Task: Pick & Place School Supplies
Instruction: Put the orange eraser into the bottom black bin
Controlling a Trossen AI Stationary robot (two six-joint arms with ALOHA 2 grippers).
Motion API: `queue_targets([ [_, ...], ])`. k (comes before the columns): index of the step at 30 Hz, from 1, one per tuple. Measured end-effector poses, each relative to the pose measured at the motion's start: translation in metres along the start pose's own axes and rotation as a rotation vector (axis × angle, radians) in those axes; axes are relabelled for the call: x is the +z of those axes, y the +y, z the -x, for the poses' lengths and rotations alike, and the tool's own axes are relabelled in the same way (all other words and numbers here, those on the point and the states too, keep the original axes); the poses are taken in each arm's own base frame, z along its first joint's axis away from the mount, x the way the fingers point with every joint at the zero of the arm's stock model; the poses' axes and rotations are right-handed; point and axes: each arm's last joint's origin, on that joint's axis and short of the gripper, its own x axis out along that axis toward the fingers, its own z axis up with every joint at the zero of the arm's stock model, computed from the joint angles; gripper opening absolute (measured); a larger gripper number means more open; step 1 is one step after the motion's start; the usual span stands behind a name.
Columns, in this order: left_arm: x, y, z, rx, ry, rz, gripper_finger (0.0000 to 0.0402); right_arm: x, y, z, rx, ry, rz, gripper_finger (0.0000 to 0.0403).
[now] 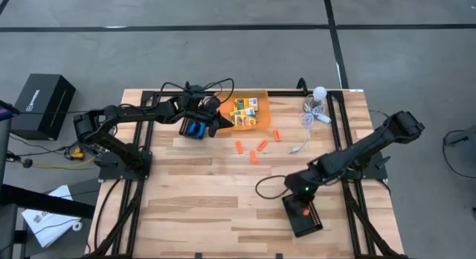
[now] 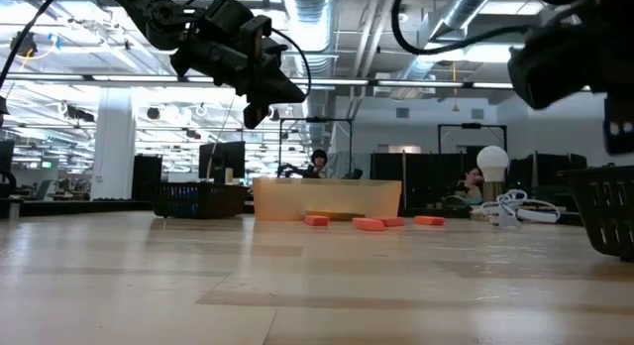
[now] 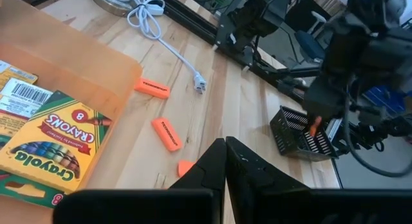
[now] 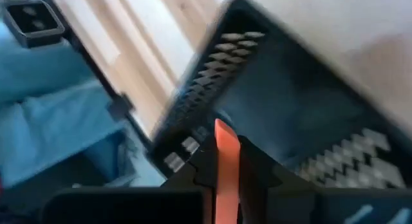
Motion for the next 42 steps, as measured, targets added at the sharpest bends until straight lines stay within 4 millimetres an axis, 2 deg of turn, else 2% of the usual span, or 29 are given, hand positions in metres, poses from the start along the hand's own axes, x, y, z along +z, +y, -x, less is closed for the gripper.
queue_targets([
  [7,0.000,0.000,0.000,-0.002,-0.004,-0.003,0.0002,-0.003,-0.004,-0.024,-0.010,-0.023,-0.073,0.0026],
  [9,0.001,0.000,0.000,-0.005,-0.011,-0.007,0.0002,0.000,-0.005,-0.026,-0.012,-0.025,-0.082,0.0057],
  [14,0.001,0.000,0.000,-0.008,-0.015,-0.007,0.0002,0.004,-0.008,-0.027,-0.019,-0.029,-0.086,0.0180],
  [16,0.001,0.000,0.000,-0.008,-0.015,-0.007,0.0002,0.004,-0.007,-0.027,-0.010,-0.027,-0.080,0.0216],
  [18,0.001,0.000,0.000,-0.008,-0.015,-0.006,0.0002,0.004,-0.006,-0.025,0.000,-0.032,-0.076,0.0236],
  [21,0.001,-0.001,0.000,-0.009,-0.017,-0.007,0.0002,0.004,0.000,-0.016,0.058,-0.070,-0.057,0.0242],
  [25,0.002,-0.001,0.000,-0.011,-0.020,-0.010,0.0002,0.007,0.006,0.008,0.135,-0.207,-0.046,0.0218],
  [28,0.002,-0.001,0.000,-0.011,-0.022,-0.010,0.0002,0.012,0.006,0.032,0.174,-0.372,-0.037,0.0176],
  [30,0.002,-0.001,0.000,-0.011,-0.022,-0.011,0.0002,0.016,0.004,0.049,0.188,-0.485,-0.010,0.0133],
  [34,0.002,-0.001,0.000,-0.014,-0.028,-0.014,0.0002,0.027,-0.006,0.075,0.129,-0.710,0.033,0.0023],
  [37,0.003,-0.001,0.000,-0.015,-0.032,-0.027,0.0002,0.039,-0.021,0.087,0.014,-0.809,0.031,0.0012],
  [42,0.003,-0.001,0.000,-0.011,-0.036,-0.033,0.0002,0.063,-0.055,0.097,-0.155,-0.822,-0.084,0.0003],
])
